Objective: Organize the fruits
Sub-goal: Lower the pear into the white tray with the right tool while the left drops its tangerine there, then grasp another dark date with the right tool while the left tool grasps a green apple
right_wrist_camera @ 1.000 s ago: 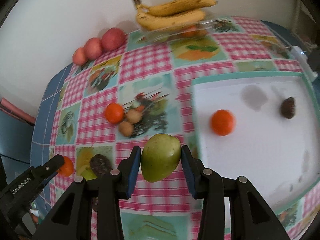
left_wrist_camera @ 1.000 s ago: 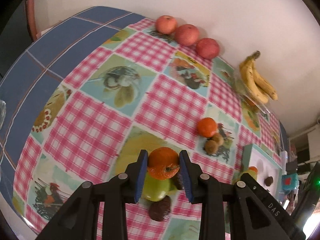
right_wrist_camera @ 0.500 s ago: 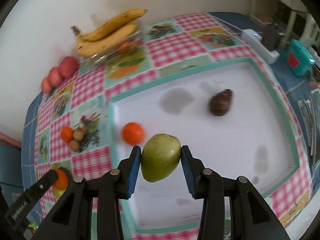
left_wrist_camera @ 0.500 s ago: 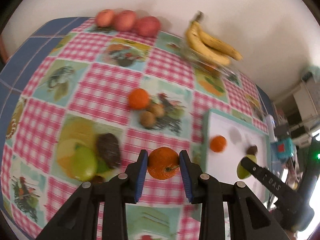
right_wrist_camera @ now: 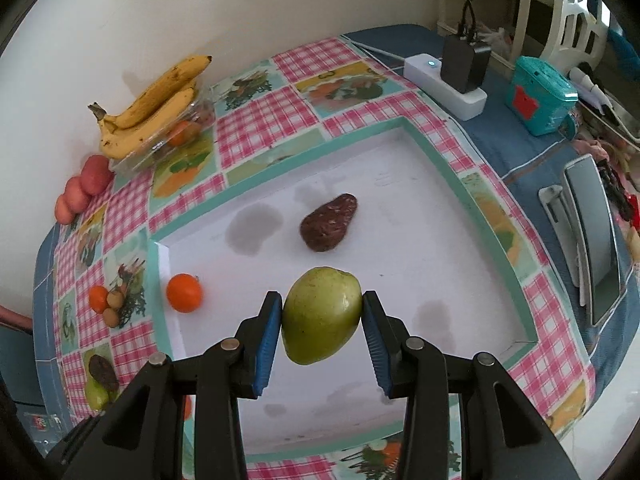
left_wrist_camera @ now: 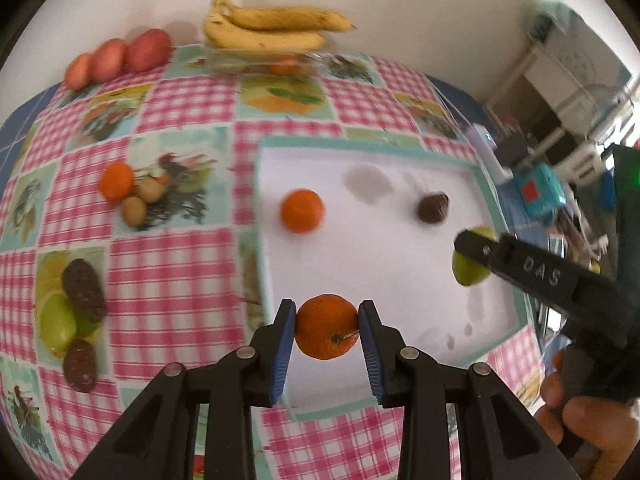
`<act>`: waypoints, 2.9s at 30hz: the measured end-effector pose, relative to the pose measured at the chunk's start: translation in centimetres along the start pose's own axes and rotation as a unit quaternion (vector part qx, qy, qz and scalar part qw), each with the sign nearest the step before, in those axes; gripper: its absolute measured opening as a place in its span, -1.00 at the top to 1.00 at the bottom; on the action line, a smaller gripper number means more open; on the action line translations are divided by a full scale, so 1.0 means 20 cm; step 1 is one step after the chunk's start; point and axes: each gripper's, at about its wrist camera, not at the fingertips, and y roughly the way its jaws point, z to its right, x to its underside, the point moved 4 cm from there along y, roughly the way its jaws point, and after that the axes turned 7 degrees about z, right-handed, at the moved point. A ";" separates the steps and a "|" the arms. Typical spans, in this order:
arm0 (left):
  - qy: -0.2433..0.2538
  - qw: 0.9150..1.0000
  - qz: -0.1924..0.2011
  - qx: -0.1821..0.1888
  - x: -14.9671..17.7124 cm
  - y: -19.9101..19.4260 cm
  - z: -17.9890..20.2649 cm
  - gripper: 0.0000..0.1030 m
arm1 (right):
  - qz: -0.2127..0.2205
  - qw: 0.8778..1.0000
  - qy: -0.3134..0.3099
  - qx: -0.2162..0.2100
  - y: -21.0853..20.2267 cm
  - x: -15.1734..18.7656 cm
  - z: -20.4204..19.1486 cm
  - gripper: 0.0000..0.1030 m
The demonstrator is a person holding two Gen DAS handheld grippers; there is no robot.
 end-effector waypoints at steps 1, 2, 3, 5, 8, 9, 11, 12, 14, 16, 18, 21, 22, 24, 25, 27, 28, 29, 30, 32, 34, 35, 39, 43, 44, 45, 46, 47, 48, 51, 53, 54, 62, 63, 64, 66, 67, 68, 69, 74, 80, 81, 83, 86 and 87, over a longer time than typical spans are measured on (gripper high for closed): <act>0.004 1.000 -0.004 0.000 0.01 0.01 0.01 0.34 | -0.003 1.000 -0.001 0.001 0.01 0.01 0.00 0.17; 0.009 1.000 -0.010 -0.001 0.02 0.03 0.03 0.34 | -0.010 1.000 -0.005 0.004 0.02 0.02 0.01 0.17; 0.013 1.000 -0.014 -0.002 0.04 0.04 0.04 0.34 | -0.015 1.000 -0.006 0.007 0.04 0.02 0.01 0.17; 0.018 1.000 -0.025 -0.002 0.06 0.08 0.05 0.34 | -0.032 0.999 -0.010 0.011 0.09 0.05 0.01 0.17; 0.021 0.999 -0.042 -0.005 0.09 0.14 0.06 0.34 | -0.050 0.999 -0.013 0.013 0.14 0.08 0.02 0.17; 0.022 0.999 -0.048 -0.007 0.10 0.16 0.06 0.34 | -0.053 0.998 -0.015 0.015 0.15 0.09 0.02 0.17; 0.023 0.998 -0.057 -0.010 0.12 0.18 0.06 0.34 | -0.061 0.998 -0.016 0.015 0.17 0.11 0.02 0.17; 0.022 0.998 -0.059 -0.010 0.12 0.19 0.06 0.34 | -0.065 0.998 -0.018 0.016 0.18 0.12 0.02 0.17; 0.023 0.998 -0.057 -0.009 0.12 0.20 0.06 0.33 | -0.069 0.997 -0.020 0.018 0.20 0.13 0.02 0.17; 0.022 0.998 -0.057 -0.009 0.12 0.20 0.06 0.33 | -0.067 0.997 -0.025 0.019 0.19 0.13 0.02 0.17; 0.022 0.998 -0.058 -0.008 0.12 0.20 0.06 0.33 | -0.067 0.997 -0.029 0.021 0.20 0.13 0.02 0.17; 0.021 0.998 -0.058 -0.007 0.11 0.20 0.06 0.33 | -0.067 0.997 -0.026 0.020 0.19 0.13 0.03 0.17; 0.021 0.998 -0.059 -0.007 0.11 0.20 0.06 0.32 | -0.067 0.997 -0.023 0.019 0.19 0.14 0.02 0.17; 0.025 0.998 -0.058 -0.009 0.11 0.20 0.06 0.32 | -0.067 0.997 -0.019 0.019 0.20 0.13 0.02 0.16; 0.026 0.998 -0.059 -0.009 0.12 0.20 0.06 0.31 | -0.068 0.997 -0.018 0.019 0.20 0.13 0.02 0.16; 0.029 0.998 -0.059 -0.010 0.11 0.20 0.07 0.28 | -0.070 0.997 -0.017 0.019 0.21 0.13 0.03 0.09; 0.029 0.998 -0.059 -0.009 0.11 0.20 0.07 0.27 | -0.071 0.997 -0.016 0.018 0.21 0.13 0.03 0.03; 0.029 0.998 -0.059 -0.007 0.11 0.20 0.07 0.22 | -0.071 0.997 -0.016 0.017 0.21 0.13 0.03 -0.08; 0.028 0.998 -0.059 -0.005 0.10 0.20 0.08 0.14 | -0.070 0.997 -0.016 0.017 0.21 0.13 0.03 -0.10; 0.028 0.998 -0.055 -0.001 0.09 0.18 0.09 -0.10 | -0.064 0.998 -0.015 0.017 0.19 0.12 0.03 -0.10; 0.030 0.998 -0.049 0.002 0.08 0.15 0.09 -0.12 | -0.054 0.998 -0.011 0.016 0.18 0.10 0.03 -0.15; 0.030 0.998 -0.046 0.003 0.07 0.14 0.09 -0.21 | -0.050 0.999 -0.010 0.016 0.17 0.10 0.03 -0.37; 0.012 0.999 -0.032 -0.011 0.02 0.08 0.03 -0.45 | -0.032 0.999 -0.011 0.017 0.14 0.08 0.04 -0.64; -0.023 0.999 -0.023 -0.041 -0.03 0.04 -0.11 -0.54 | -0.024 0.999 -0.014 0.016 0.13 0.07 0.04 -0.65; -0.030 0.998 -0.020 -0.048 -0.03 0.03 -0.15 -0.58 | -0.023 0.999 -0.015 0.016 0.13 0.07 0.03 -0.65; -0.042 0.997 -0.016 -0.061 -0.04 0.02 -0.21 -0.62 | -0.021 0.999 -0.017 0.017 0.13 0.07 0.03 -0.65; -0.056 0.995 -0.011 -0.076 -0.05 0.01 -0.27 -0.72 | -0.018 0.999 -0.019 0.019 0.13 0.07 0.03 -0.65; -0.067 0.994 -0.007 -0.087 -0.06 0.00 -0.33 -0.81 | -0.015 0.999 -0.020 0.021 0.12 0.06 0.03 -0.65; -0.083 0.991 0.001 -0.104 -0.07 -0.02 -0.41 -0.84 | -0.012 0.999 -0.021 0.023 0.12 0.06 0.02 -0.65; -0.115 0.985 0.019 -0.126 -0.08 -0.09 -0.57 -0.88 | -0.003 0.999 -0.028 0.019 0.10 0.06 -0.02 -0.65; -0.138 0.980 0.031 -0.138 -0.08 -0.14 -0.69 -0.93 | 0.001 0.999 -0.036 0.018 0.09 0.06 -0.06 -0.65; -0.150 0.978 0.036 -0.141 -0.08 -0.16 -0.74 -0.93 | 0.002 0.999 -0.039 0.019 0.09 0.07 -0.08 -0.65; -0.204 0.960 0.067 -0.180 -0.08 -0.34 -1.07 -1.00 | 0.001 0.998 -0.067 -0.001 0.06 0.12 -0.27 -0.65; -0.203 0.959 0.070 -0.184 -0.08 -0.35 -1.09 -1.00 | 0.001 0.997 -0.071 -0.005 0.06 0.12 -0.29 -0.65; -0.198 0.958 0.075 -0.192 -0.08 -0.38 -1.13 -1.00 | 0.001 0.997 -0.075 -0.008 0.05 0.13 -0.32 -0.65; -0.193 0.957 0.080 -0.202 -0.07 -0.42 -1.18 -1.00 | 0.002 0.996 -0.084 -0.014 0.05 0.14 -0.38 -0.65; -0.192 0.956 0.082 -0.206 -0.07 -0.44 -1.20 -1.00 | 0.002 0.996 -0.090 -0.018 0.05 0.15 -0.41 -0.65; -0.194 0.955 0.084 -0.209 -0.07 -0.45 -1.23 -1.00 | 0.002 0.995 -0.095 -0.023 0.05 0.16 -0.45 -0.65; -0.197 0.954 0.085 -0.210 -0.06 -0.46 -1.26 -1.00 | 0.001 0.994 -0.102 -0.028 0.04 0.17 -0.49 -0.65; -0.232 0.945 0.090 -0.211 -0.02 -0.52 -1.39 -1.00 | -0.003 0.990 -0.132 -0.044 0.03 0.23 -0.67 -0.65; -0.248 0.942 0.088 -0.209 0.01 -0.54 -1.47 -1.00 | -0.022 0.985 -0.158 -0.068 0.04 0.33 -0.88 -0.65; -0.247 0.943 0.086 -0.207 0.02 -0.53 -1.48 -1.00 | -0.027 0.984 -0.162 -0.070 0.04 0.34 -0.91 -0.65; -0.242 0.945 0.078 -0.205 0.02 -0.51 -1.49 -1.00 | -0.037 0.981 -0.176 -0.075 0.06 0.39 -0.97 -0.65; -0.235 0.949 0.052 -0.204 0.05 -0.45 -1.50 -1.00 | -0.046 0.976 -0.201 -0.076 0.07 0.46 -1.06 -0.65; -0.233 0.950 0.043 -0.202 0.06 -0.43 -1.50 -1.00 | -0.050 0.973 -0.210 -0.078 0.07 0.48 -1.09 -0.65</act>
